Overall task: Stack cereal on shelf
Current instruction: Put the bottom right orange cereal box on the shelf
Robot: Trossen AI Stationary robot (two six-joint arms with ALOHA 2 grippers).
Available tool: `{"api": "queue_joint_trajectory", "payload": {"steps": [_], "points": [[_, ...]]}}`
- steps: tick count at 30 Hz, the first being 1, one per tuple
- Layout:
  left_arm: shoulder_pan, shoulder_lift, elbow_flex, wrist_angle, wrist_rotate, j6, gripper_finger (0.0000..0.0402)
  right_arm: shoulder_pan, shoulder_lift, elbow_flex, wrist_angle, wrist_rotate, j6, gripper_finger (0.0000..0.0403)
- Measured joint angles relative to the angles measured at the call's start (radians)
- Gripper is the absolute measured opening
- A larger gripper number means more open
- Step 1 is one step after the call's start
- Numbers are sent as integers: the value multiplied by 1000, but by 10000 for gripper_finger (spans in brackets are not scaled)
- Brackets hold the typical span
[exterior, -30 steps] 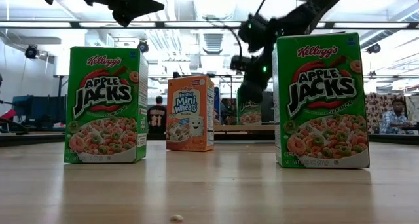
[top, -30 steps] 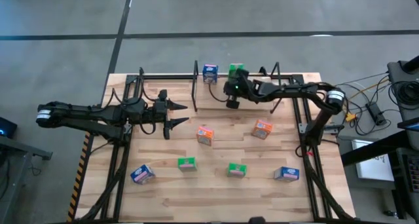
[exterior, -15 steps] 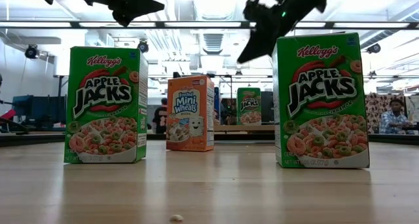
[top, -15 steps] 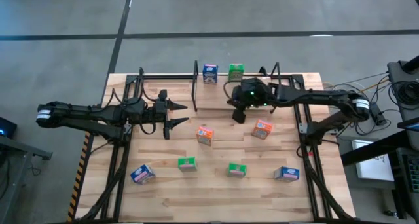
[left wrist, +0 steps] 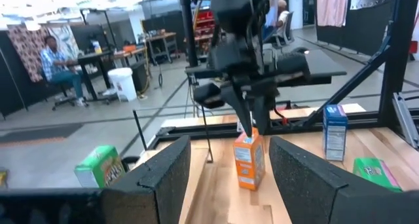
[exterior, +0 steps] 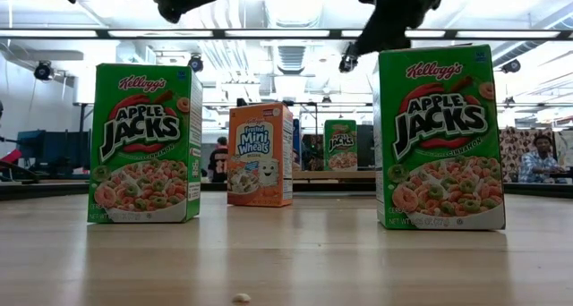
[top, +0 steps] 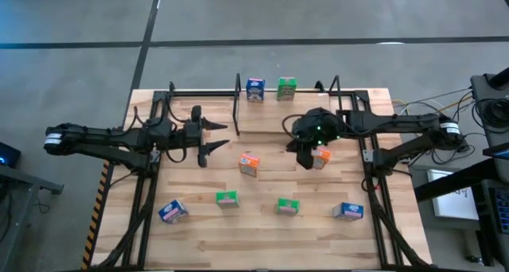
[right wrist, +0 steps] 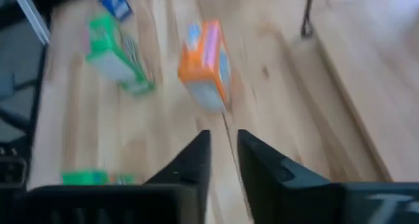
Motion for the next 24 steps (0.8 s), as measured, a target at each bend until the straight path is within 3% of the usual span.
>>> {"api": "queue_joint_trajectory", "payload": {"steps": [4, 9, 14, 24], "points": [[0, 0, 0, 15, 0, 17, 191, 5, -3, 0, -162, 20, -46, 131], [0, 0, 0, 8, 0, 10, 191, 4, -3, 0, -387, 171, 8, 203], [0, 0, 0, -14, 0, -40, 191, 5, -3, 0, -460, 169, -13, 258], [0, 0, 0, -21, 0, -59, 191, 5, -3, 0, -598, 171, 2, 284]]}}
